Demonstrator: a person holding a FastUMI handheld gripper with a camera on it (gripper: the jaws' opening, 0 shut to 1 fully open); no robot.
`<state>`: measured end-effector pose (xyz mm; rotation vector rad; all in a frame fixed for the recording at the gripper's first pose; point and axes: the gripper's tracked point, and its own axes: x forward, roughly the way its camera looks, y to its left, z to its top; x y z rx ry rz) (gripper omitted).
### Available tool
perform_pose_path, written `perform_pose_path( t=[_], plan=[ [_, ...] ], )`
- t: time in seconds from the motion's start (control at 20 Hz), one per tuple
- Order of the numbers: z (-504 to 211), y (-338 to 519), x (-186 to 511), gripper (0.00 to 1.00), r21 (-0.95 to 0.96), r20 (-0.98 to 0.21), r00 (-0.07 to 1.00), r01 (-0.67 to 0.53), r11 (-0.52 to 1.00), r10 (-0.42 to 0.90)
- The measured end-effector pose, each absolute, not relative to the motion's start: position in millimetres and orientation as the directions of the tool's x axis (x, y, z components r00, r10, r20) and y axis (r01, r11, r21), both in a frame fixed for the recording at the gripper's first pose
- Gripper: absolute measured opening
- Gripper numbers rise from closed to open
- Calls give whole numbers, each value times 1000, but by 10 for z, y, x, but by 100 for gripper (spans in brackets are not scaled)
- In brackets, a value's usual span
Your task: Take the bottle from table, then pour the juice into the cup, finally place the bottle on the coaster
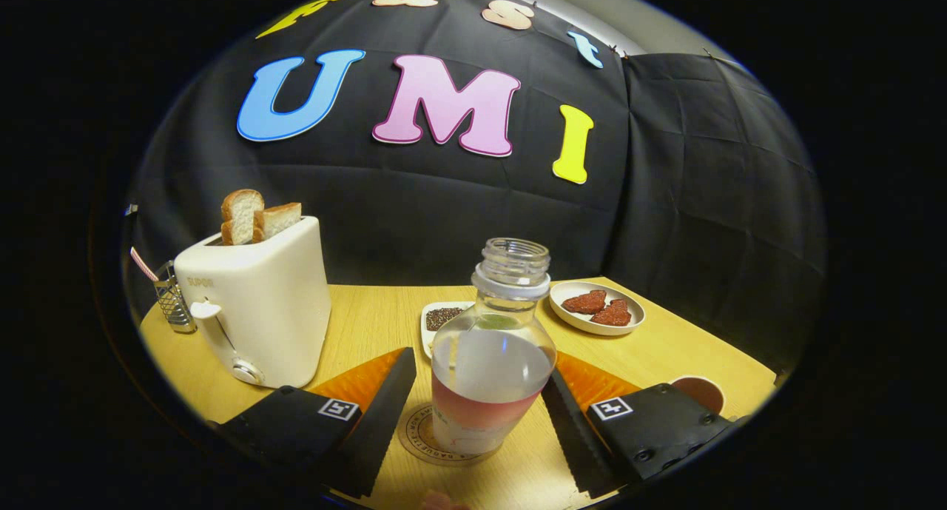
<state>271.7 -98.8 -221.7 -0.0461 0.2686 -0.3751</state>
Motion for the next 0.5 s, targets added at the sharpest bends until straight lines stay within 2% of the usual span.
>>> perform_pose_path(
  t=[0.5],
  plan=[
    [-1554, -742, 1931, 97, -97, -205, 918, 325, 941, -339]
  ],
)
